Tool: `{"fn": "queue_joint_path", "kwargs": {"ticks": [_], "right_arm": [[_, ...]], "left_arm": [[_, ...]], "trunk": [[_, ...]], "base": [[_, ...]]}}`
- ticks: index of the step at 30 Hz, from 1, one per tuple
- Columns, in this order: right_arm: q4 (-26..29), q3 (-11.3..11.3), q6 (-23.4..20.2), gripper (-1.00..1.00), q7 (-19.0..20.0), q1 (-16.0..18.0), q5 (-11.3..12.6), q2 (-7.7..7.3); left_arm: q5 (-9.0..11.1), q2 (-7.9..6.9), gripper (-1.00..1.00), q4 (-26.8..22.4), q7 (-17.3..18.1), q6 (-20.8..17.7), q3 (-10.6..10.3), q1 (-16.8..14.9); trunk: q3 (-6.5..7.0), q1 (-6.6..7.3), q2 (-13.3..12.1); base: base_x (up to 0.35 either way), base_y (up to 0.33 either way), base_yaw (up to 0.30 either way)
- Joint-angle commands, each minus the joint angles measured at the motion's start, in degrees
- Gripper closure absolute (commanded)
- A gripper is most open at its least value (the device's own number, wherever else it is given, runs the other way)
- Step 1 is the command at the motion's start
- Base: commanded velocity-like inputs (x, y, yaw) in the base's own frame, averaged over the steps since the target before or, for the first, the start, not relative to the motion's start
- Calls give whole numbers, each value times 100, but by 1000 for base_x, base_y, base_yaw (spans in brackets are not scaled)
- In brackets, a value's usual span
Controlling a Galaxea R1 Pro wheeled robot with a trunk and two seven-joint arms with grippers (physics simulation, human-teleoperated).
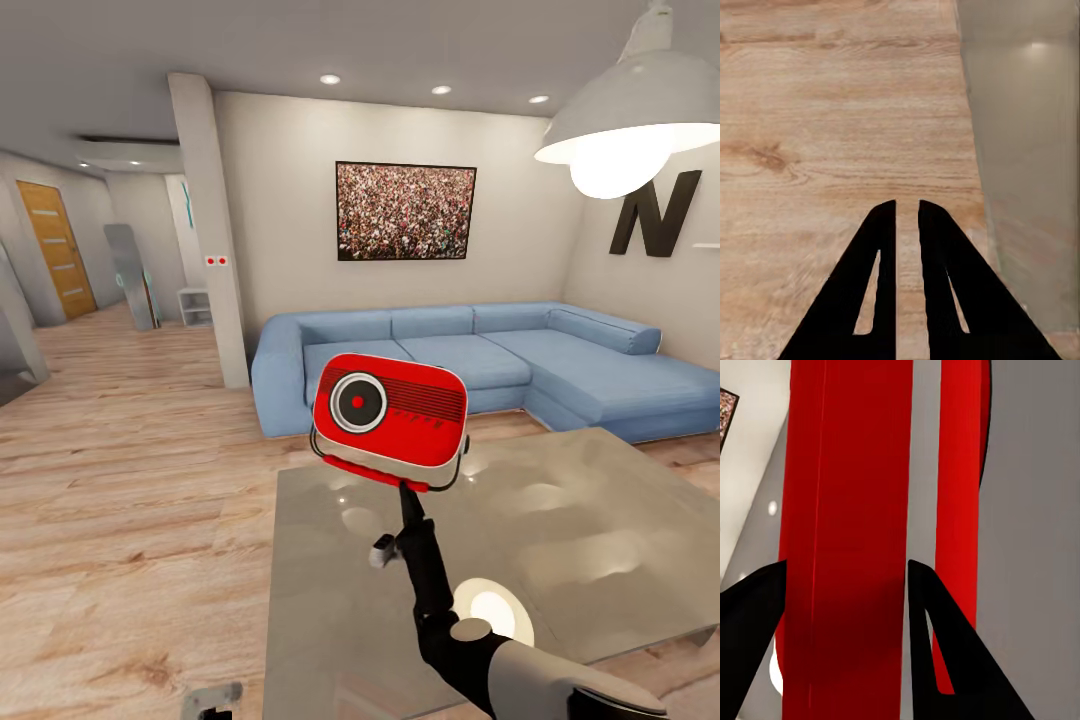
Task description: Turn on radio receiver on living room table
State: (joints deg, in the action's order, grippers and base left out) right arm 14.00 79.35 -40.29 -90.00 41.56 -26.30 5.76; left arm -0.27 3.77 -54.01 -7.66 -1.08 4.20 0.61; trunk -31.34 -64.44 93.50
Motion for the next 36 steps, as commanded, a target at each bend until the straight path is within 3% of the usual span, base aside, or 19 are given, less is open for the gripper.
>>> {"fn": "queue_joint_path", "kwargs": {"ticks": [1, 9, 13, 15, 18, 20, 23, 27, 32, 33, 36], "right_arm": [[0, 3, 13, 100, 0, 1, -16, -2], [-7, -6, -15, 100, 0, 1, -9, 0], [-203, 22, -186, 100, 0, 1, -20, -1], [-284, 26, -367, 100, 0, 1, -23, -4], [-359, 33, -444, 100, 0, 1, -26, -5], [-425, 62, -468, 100, 0, 1, -98, -5], [-488, 89, -482, 100, 0, 1, -280, -5], [-691, 95, -485, 100, 0, 1, -363, -5], [-773, 93, -480, 100, 0, 1, -381, -5], [-802, 93, -480, 100, 0, 1, -383, -5], [-846, 94, -480, 100, 0, 1, -384, -5]], "left_arm": [[1, -3, 100, -170, 3, 1, 4, 0], [45, 73, 100, -923, -330, -90, 130, 0], [52, 193, 100, -2017, -72, -1153, -85, -23], [59, 286, 100, -2579, 330, -1808, -156, -120], [61, 488, 100, -2946, 917, -2223, -189, -235], [47, 623, 100, -3064, 1243, -2340, -202, -335], [40, 623, 100, -3129, 1387, -2376, -230, -438], [47, 623, 100, -3103, 1461, -2385, -668, -819], [64, 623, 100, -3051, 1489, -2687, -837, -1387], [132, 623, 100, -3057, 1528, -2869, -848, -1477], [608, 623, 100, -3023, 1638, -3171, -857, -1846]], "trunk": [[0, 0, 0], [0, 0, 0], [0, 0, 0], [0, 0, 0], [0, 0, 0], [0, 0, 0], [0, 0, 0], [0, 0, 0], [0, 0, 0], [0, 0, 0], [0, 0, 0]], "base": [[0, 0, 0], [0, 0, 0], [0, 0, 0], [0, 0, 0], [0, 0, 0], [0, 0, 0], [0, 0, 0], [0, 0, 0], [0, 0, 0], [0, 0, 0], [0, 0, 0]]}}
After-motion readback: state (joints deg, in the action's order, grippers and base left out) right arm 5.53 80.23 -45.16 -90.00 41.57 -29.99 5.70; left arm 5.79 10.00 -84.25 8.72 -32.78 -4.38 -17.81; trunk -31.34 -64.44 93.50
